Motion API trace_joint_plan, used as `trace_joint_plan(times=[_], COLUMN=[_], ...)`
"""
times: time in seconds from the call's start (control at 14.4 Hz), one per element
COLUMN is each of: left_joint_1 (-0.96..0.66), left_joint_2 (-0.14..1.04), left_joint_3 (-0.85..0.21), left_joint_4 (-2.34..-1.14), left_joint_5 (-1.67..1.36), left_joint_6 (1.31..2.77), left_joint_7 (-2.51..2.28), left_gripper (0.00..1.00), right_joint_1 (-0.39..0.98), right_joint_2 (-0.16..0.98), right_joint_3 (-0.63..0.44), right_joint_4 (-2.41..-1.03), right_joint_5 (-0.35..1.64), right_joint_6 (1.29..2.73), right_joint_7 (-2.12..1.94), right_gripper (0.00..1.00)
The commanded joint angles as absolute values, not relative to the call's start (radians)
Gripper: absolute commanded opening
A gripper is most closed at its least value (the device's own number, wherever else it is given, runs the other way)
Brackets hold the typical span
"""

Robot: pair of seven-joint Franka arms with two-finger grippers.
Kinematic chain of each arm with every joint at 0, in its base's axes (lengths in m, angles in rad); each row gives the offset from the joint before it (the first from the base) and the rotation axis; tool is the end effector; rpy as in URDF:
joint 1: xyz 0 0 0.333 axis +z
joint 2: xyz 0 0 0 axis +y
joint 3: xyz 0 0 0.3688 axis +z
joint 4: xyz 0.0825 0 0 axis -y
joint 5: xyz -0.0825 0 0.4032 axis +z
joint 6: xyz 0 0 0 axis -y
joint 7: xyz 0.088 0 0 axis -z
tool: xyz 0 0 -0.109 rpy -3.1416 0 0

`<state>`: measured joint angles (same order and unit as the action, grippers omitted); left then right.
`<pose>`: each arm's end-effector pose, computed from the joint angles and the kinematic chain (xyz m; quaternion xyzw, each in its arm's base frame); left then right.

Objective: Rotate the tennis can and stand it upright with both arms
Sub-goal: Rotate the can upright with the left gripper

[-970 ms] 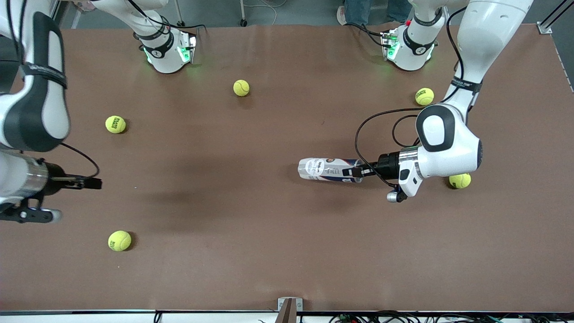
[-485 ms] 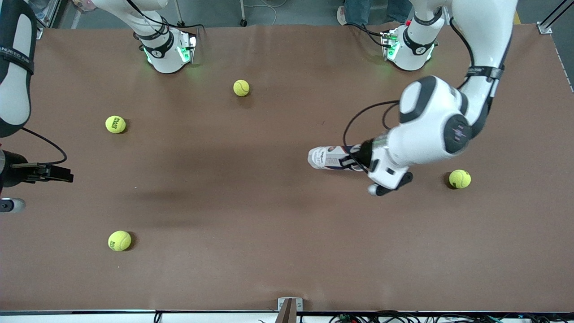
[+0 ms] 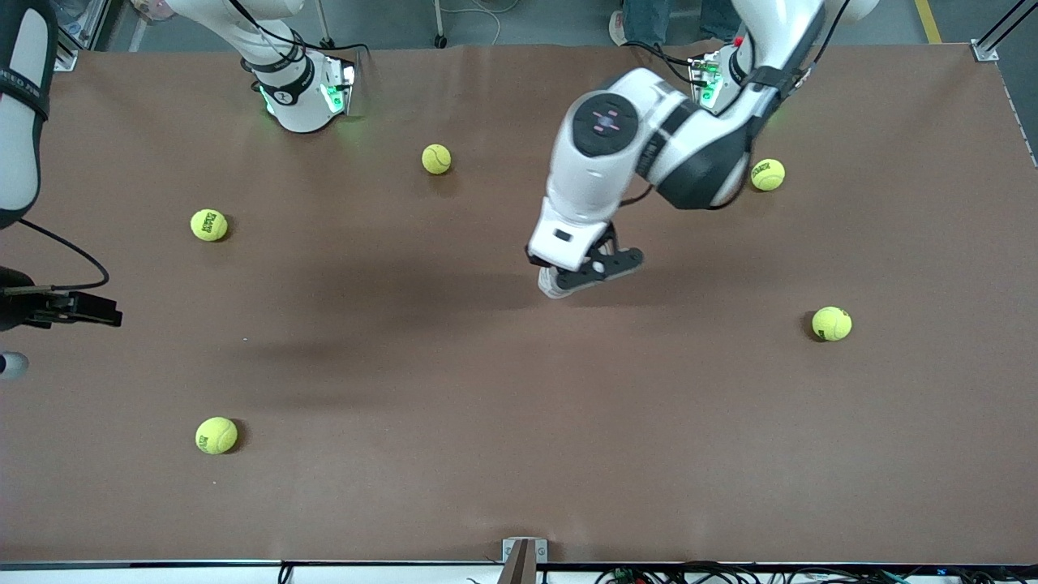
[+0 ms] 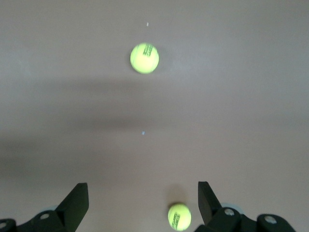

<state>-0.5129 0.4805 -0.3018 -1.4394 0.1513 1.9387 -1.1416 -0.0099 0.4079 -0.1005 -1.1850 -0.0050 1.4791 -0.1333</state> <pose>0.5444 -0.5000 0.4660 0.9878 0.1545 0.0135 0.0155 0.6989 -0.0618 0.5952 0.9981 0.0143 -0.0582 0.0156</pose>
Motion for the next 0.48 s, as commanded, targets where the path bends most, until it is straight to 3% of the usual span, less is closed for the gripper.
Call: trace_joint_plan(times=[0.0, 0.42], left_joint_1=[-0.601, -0.776], left_joint_2=[0.57, 0.635], left_joint_3=[-0.282, -0.155], left_joint_4=[-1.333, -1.327], left_joint_5=[0.241, 0.244], left_joint_6=[1.867, 1.835], left_joint_7=[-1.166, -1.164], left_gripper=[0.0, 0.0], right_joint_1=[-0.02, -0.017], right_joint_2=[0.344, 0.181], right_joint_3=[-0.084, -0.086], right_joint_4=[-1.213, -1.363], right_joint_5=[0.002, -0.003], right_joint_6=[1.427, 1.422], right_joint_7=[-0.15, -0.153], right_gripper=[1.0, 1.0])
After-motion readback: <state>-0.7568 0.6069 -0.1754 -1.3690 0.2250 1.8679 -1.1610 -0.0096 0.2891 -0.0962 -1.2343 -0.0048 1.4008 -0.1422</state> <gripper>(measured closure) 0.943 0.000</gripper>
